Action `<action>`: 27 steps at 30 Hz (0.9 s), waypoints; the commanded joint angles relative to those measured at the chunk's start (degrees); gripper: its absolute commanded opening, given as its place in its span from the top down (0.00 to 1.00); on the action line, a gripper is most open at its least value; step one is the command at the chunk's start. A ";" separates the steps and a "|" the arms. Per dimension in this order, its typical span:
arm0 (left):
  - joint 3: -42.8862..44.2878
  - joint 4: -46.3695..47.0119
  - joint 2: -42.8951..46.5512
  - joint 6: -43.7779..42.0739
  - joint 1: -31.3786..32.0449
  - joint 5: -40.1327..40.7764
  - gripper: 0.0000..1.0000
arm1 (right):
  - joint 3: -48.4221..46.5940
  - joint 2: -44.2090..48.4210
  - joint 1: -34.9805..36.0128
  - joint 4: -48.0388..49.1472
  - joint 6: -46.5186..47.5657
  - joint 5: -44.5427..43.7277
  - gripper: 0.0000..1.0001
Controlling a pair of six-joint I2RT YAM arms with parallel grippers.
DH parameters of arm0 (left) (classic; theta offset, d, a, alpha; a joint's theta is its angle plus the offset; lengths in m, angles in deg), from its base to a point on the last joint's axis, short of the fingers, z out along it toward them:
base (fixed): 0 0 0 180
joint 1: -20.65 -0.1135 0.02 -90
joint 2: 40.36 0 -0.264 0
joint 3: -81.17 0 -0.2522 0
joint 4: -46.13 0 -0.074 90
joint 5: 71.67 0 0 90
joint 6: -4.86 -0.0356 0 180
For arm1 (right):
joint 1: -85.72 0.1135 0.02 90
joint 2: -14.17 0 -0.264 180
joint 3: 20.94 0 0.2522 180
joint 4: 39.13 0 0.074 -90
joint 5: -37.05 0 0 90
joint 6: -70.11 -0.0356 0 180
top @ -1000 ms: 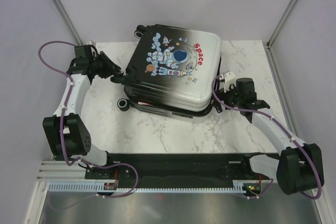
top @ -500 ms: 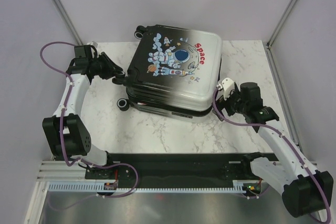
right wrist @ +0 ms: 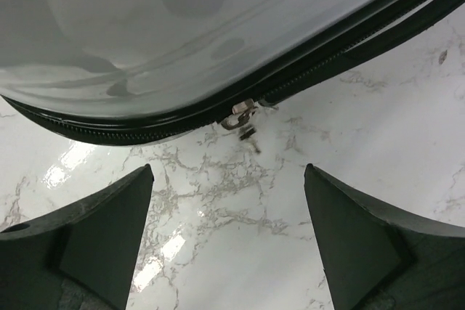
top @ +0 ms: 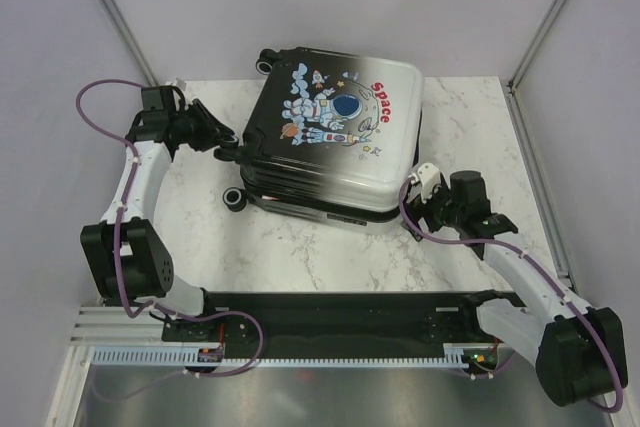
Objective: Pack the luggage
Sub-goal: Zip the luggage at the center of the board.
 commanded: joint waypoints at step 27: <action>-0.76 1.94 5.95 0.29 2.37 -8.56 0.98 | 2.00 7.31 1.60 11.37 -1.39 -1.41 0.63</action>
